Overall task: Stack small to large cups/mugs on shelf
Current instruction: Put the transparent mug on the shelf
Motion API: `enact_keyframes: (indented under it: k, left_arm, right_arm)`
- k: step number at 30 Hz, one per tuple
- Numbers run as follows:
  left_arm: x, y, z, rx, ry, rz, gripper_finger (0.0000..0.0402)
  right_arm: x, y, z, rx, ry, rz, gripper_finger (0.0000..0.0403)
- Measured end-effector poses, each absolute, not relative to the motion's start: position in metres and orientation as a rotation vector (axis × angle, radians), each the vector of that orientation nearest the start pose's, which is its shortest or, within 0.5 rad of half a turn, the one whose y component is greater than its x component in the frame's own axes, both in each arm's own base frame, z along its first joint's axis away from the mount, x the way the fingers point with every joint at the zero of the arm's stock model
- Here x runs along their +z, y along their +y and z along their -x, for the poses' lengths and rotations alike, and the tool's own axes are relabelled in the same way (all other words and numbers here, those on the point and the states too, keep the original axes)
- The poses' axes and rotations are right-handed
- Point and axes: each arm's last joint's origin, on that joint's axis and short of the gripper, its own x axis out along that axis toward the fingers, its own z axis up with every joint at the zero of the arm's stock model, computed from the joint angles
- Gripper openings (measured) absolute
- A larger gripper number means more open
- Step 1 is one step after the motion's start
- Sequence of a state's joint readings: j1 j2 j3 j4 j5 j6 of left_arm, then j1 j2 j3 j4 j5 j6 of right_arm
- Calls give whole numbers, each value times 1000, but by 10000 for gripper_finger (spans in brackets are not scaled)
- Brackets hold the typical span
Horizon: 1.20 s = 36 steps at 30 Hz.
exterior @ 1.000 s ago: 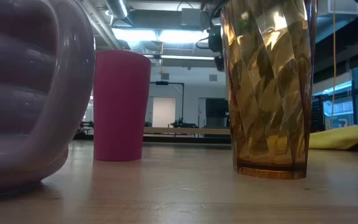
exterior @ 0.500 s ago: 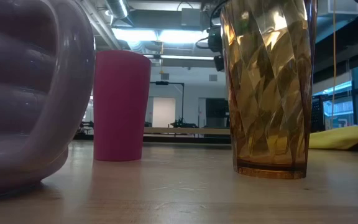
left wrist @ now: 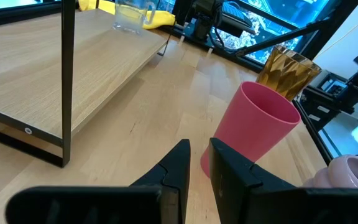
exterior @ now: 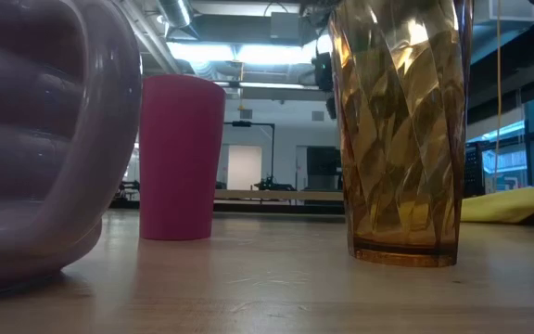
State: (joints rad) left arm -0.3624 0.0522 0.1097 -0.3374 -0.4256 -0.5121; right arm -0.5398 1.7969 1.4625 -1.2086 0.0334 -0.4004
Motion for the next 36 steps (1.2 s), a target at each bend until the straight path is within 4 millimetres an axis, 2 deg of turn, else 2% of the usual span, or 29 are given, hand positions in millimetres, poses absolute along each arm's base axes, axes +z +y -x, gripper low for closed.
enact_keyframes:
  k: [3, 6, 15, 22, 27, 36]
  left_arm:
    - [165, -20, -86, 127, 236, 402, 53]
    - [165, -20, -86, 127, 235, 402, 53]
    - [165, -20, -87, 127, 235, 402, 53]
    - [165, -20, -86, 127, 235, 402, 53]
    - [165, -20, -86, 127, 235, 402, 53]
    - [165, -20, -86, 127, 236, 402, 53]
  right_arm:
    - [230, -170, -282, -132, 1582, -86, 10]
    - [229, -170, -284, -126, 1554, -88, 11]
    - [257, -174, -296, -110, 1431, -99, 14]
    - [280, -175, -295, -136, 1447, -83, 54]
    - [284, -176, -294, -156, 1460, -66, 90]
    - [282, -187, -291, -183, 1463, 14, 94]
